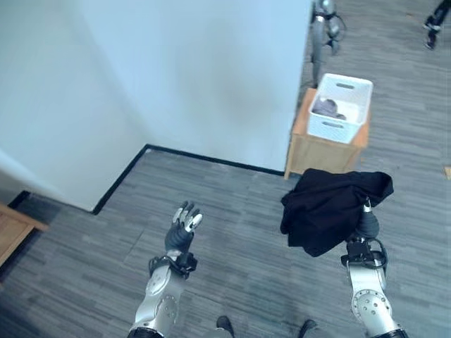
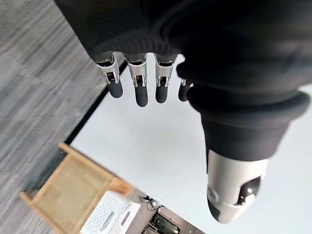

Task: Pick up bed clothes into laundry basket.

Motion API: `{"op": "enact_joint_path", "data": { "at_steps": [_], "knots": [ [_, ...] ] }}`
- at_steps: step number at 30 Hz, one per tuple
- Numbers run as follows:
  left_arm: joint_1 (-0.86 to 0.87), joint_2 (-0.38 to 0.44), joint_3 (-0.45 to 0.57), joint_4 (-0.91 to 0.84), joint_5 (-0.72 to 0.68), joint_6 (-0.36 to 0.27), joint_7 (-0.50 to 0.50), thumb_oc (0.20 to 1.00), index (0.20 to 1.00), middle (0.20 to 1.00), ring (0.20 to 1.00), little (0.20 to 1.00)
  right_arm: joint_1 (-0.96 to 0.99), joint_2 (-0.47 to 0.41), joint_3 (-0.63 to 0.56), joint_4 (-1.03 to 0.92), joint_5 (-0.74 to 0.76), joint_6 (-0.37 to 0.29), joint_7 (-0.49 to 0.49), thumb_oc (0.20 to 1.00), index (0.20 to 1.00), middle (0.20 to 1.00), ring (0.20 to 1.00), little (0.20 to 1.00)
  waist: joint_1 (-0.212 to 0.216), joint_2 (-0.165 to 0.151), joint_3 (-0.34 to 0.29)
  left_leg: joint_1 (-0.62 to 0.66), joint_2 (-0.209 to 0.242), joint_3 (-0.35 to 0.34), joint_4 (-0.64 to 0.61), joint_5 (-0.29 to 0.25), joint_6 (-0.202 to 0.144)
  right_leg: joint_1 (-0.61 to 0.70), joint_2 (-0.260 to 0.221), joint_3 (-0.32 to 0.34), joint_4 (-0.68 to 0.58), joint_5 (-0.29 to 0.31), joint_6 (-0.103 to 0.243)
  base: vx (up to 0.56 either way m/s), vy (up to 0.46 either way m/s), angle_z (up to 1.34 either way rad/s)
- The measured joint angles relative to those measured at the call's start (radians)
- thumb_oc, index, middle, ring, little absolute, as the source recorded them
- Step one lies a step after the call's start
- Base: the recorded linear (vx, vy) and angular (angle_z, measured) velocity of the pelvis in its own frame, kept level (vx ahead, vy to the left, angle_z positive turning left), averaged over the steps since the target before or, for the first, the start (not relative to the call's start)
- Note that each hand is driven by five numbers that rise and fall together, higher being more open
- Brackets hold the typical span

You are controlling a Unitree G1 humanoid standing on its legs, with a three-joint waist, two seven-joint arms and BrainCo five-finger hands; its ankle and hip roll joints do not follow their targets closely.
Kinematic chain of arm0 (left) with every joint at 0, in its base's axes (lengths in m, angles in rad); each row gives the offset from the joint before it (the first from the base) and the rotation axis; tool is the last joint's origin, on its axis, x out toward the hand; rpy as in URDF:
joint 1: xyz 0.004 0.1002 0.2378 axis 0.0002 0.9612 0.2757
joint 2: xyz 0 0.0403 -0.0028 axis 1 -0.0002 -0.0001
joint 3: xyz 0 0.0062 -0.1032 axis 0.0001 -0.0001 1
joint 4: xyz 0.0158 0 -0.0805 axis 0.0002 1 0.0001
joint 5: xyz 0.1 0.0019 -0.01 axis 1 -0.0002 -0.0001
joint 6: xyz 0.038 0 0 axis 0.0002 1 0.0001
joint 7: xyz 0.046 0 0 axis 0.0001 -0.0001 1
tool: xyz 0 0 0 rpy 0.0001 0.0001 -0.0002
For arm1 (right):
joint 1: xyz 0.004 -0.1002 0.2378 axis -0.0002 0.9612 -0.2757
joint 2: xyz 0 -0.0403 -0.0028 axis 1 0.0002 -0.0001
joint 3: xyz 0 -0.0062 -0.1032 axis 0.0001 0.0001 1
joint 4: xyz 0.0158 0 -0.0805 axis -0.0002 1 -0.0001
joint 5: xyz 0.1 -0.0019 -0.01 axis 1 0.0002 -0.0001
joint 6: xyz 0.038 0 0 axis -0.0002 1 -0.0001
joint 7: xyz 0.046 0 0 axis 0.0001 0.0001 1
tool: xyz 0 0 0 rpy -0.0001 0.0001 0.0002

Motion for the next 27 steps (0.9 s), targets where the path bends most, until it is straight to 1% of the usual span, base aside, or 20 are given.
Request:
{"op": "enact_joint_path", "data": {
  "at_steps": [1, 2, 3, 5, 6, 7, 9, 11, 12, 13, 14, 16, 17, 19, 20, 21, 22, 23, 24, 27],
  "knots": [
    [0.002, -0.005, 0.002, 0.002, -0.002, 0.002, -0.002, 1.0, 1.0, 1.0, 1.0, 1.0, 0.01, -0.013, 0.003, -0.001, 0.0, 0.009, 0.002, 0.2, 0.2, 0.2, 0.2, 0.2, -0.002, -0.013, -0.002, -0.033, 0.039, -0.019, 0.056, 0.011, -0.016, 0.003, 0.032, -0.003, -0.02, -0.007, -0.009, 0.01, -0.256, -0.01],
    [-0.004, -0.006, 0.001, 0.008, -0.002, 0.003, -0.006, 1.0, 1.0, 1.0, 1.0, 1.0, 0.01, -0.016, 0.001, -0.001, 0.0, 0.01, 0.004, 0.2, 0.2, 0.2, 0.2, 0.2, -0.001, -0.027, 0.0, -0.058, 0.054, -0.025, 0.099, 0.027, -0.042, 0.003, 0.031, -0.003, -0.026, -0.01, -0.017, 0.02, -0.203, -0.03],
    [-0.004, -0.007, -0.001, 0.009, -0.002, 0.005, -0.007, 1.0, 1.0, 1.0, 1.0, 1.0, 0.01, -0.017, -0.001, -0.003, 0.0, 0.01, 0.004, 0.2, 0.2, 0.2, 0.2, 0.2, 0.002, -0.04, 0.0, -0.075, 0.062, -0.031, 0.138, 0.035, -0.034, 0.008, 0.033, -0.002, -0.041, -0.008, -0.029, -0.02, -0.115, -0.02],
    [0.002, -0.012, -0.004, 0.009, -0.002, 0.005, -0.014, 1.0, 1.0, 1.0, 1.0, 1.0, 0.01, -0.026, -0.009, -0.011, 0.0, 0.009, 0.012, 0.2, 0.2, 0.2, 0.2, 0.2, -0.001, -0.038, -0.003, -0.085, 0.081, -0.083, 0.172, 0.04, -0.028, 0.019, 0.054, 0.002, -0.051, -0.01, -0.037, -0.01, -0.065, -0.09],
    [-0.004, -0.012, -0.015, 0.009, -0.002, 0.005, -0.013, 1.0, 1.0, 1.0, 1.0, 1.0, 0.011, -0.031, -0.013, -0.012, 0.0, 0.009, 0.013, 0.2, 0.2, 0.2, 0.2, 0.2, 0.002, -0.04, -0.001, -0.103, 0.063, -0.174, 0.171, 0.029, -0.043, 0.023, 0.052, 0.006, -0.057, -0.007, -0.045, 0.09, -0.047, -0.1],
    [-0.011, -0.013, -0.03, 0.009, -0.002, 0.005, -0.015, 1.0, 1.0, 1.0, 1.0, 1.0, 0.011, -0.033, -0.02, -0.012, 0.0, 0.009, 0.012, 0.2, 0.2, 0.2, 0.2, 0.2, 0.001, -0.039, -0.001, -0.109, 0.036, -0.218, 0.166, 0.024, -0.05, 0.018, 0.048, 0.007, -0.058, -0.005, -0.042, 0.11, -0.022, 0.02],
    [-0.031, -0.017, -0.053, 0.011, -0.002, 0.006, -0.015, 1.0, 1.0, 1.0, 1.0, 1.0, 0.016, -0.034, -0.033, -0.012, 0.0, 0.007, 0.012, 0.2, 0.2, 0.2, 0.2, 0.2, -0.009, -0.033, -0.002, -0.136, 0.024, -0.199, 0.158, 0.017, -0.059, 0.013, 0.048, 0.001, -0.059, -0.004, -0.042, 0.1, 0.001, 0.25],
    [-0.049, -0.018, -0.063, 0.011, -0.001, 0.006, -0.019, 1.0, 1.0, 1.0, 1.0, 1.0, 0.01, -0.034, -0.031, -0.011, 0.0, 0.007, 0.012, 0.2, 0.2, 0.2, 0.2, 0.2, 0.0, -0.039, 0.002, -0.145, -0.008, -0.209, 0.129, 0.012, -0.061, -0.002, 0.034, 0.006, -0.059, 0.003, -0.053, 0.15, 0.071, 0.11],
    [-0.055, -0.017, -0.059, 0.01, -0.002, 0.005, -0.019, 1.0, 1.0, 1.0, 1.0, 1.0, -0.003, -0.033, -0.028, -0.011, -0.001, 0.007, 0.012, 0.2, 0.2, 0.2, 0.2, 0.2, 0.005, -0.03, -0.001, -0.145, -0.028, -0.206, 0.114, 0.014, -0.057, -0.022, 0.029, 0.019, -0.051, 0.009, -0.053, 0.23, 0.147, -0.17],
    [-0.052, -0.016, -0.054, 0.011, -0.002, 0.005, -0.017, 1.0, 1.0, 1.0, 1.0, 1.0, -0.015, -0.031, -0.023, -0.01, -0.001, 0.008, 0.012, 0.2, 0.2, 0.2, 0.2, 0.2, 0.01, -0.025, -0.001, -0.133, -0.036, -0.201, 0.093, 0.007, -0.045, -0.027, 0.031, 0.028, -0.049, 0.015, -0.046, 0.13, 0.103, -0.3],
    [-0.052, -0.016, -0.046, 0.019, -0.002, 0.005, -0.015, 1.0, 1.0, 1.0, 1.0, 1.0, -0.03, -0.023, -0.014, -0.009, -0.001, 0.008, 0.011, 0.2, 0.2, 0.2, 0.2, 0.2, 0.018, -0.014, -0.002, -0.108, -0.045, -0.2, 0.049, -0.014, -0.012, -0.027, 0.033, 0.042, -0.042, 0.019, -0.041, 0.18, 0.211, -0.34],
    [-0.056, -0.012, -0.035, 0.046, 0.001, 0.005, -0.011, 1.0, 1.0, 1.0, 1.0, 1.0, -0.067, 0.01, 0.005, -0.011, -0.002, 0.006, 0.011, 0.2, 0.2, 0.2, 0.2, 0.2, 0.021, -0.02, 0.012, -0.055, -0.092, -0.176, 0.03, -0.039, 0.053, -0.056, -0.035, 0.072, 0.081, -0.004, -0.024, 0.24, 0.338, -0.21],
    [-0.058, -0.013, -0.028, 0.058, 0.002, 0.006, -0.011, 1.0, 1.0, 1.0, 1.0, 1.0, -0.072, 0.02, 0.008, -0.011, -0.003, 0.006, 0.011, 0.2, 0.2, 0.2, 0.2, 0.2, 0.01, -0.018, 0.016, -0.044, -0.131, -0.166, 0.041, -0.067, 0.056, -0.109, -0.082, 0.096, 0.215, -0.016, -0.014, 0.18, 0.258, -0.05],
    [-0.043, -0.009, -0.004, 0.074, 0.003, 0.006, -0.007, 1.0, 1.0, 1.0, 1.0, 1.0, -0.087, 0.019, 0.021, -0.014, -0.004, 0.007, 0.01, 0.2, 0.2, 0.2, 0.2, 0.2, 0.003, -0.003, 0.034, -0.038, -0.168, -0.157, 0.089, -0.127, 0.102, -0.258, -0.181, 0.168, 0.521, 0.009, -0.003, 0.16, 0.147, -0.15],
    [-0.028, -0.011, 0.01, 0.075, 0.002, 0.005, -0.001, 1.0, 1.0, 1.0, 1.0, 1.0, -0.078, 0.016, 0.034, -0.015, -0.005, 0.008, 0.01, 0.2, 0.2, 0.2, 0.2, 0.2, -0.001, 0.0, 0.04, -0.026, -0.182, -0.153, 0.099, -0.148, 0.114, -0.282, -0.204, 0.212, 0.591, 0.043, 0.012, 0.23, 0.08, -0.19],
    [-0.024, 0.001, 0.015, 0.075, 0.002, 0.002, 0.005, 1.0, 1.0, 1.0, 1.0, 1.0, -0.076, 0.016, 0.043, -0.014, -0.015, 0.01, 0.01, 0.2, 0.2, 0.2, 0.2, 0.2, -0.01, 0.002, 0.055, 0.001, -0.202, -0.152, 0.095, -0.159, 0.127, -0.344, -0.224, 0.26, 0.693, 0.051, 0.045, 0.26, 0.001, -0.1],
    [-0.026, 0.015, 0.015, 0.075, 0.002, 0.002, 0.011, 1.0, 1.0, 1.0, 1.0, 1.0, -0.07, 0.019, 0.049, -0.015, -0.025, 0.011, 0.01, 0.2, 0.2, 0.2, 0.2, 0.2, -0.015, 0.0, 0.064, 0.008, -0.209, -0.151, 0.094, -0.164, 0.136, -0.392, -0.219, 0.277, 0.74, 0.028, 0.059, 0.3, -0.057, -0.06],
    [-0.028, 0.025, 0.015, 0.073, 0.002, 0.002, 0.013, 1.0, 1.0, 1.0, 1.0, 1.0, -0.069, 0.019, 0.05, -0.018, -0.031, 0.012, 0.007, 0.2, 0.2, 0.2, 0.2, 0.2, -0.017, 0.005, 0.071, 0.006, -0.208, -0.149, 0.09, -0.167, 0.137, -0.41, -0.197, 0.263, 0.664, 0.004, 0.047, 0.41, -0.113, -0.02],
    [-0.04, 0.031, 0.015, 0.074, 0.002, 0.002, 0.013, 1.0, 1.0, 1.0, 1.0, 1.0, -0.072, 0.018, 0.045, -0.03, -0.032, 0.012, 0.007, 0.2, 0.2, 0.2, 0.2, 0.2, -0.022, 0.005, 0.081, 0.004, -0.215, -0.147, 0.081, -0.166, 0.136, -0.408, -0.178, 0.215, 0.501, 0.002, 0.043, 0.43, -0.159, 0.08],
    [-0.06, 0.028, 0.004, 0.08, 0.002, 0.003, 0.016, 1.0, 1.0, 1.0, 1.0, 1.0, -0.073, 0.021, 0.04, -0.033, -0.033, 0.011, 0.002, 0.2, 0.2, 0.2, 0.2, 0.2, -0.043, -0.008, 0.083, 0.007, -0.233, -0.169, 0.081, -0.19, 0.115, -0.378, -0.145, 0.151, 0.169, 0.025, 0.031, 0.31, -0.155, 0.28]
  ]
}}
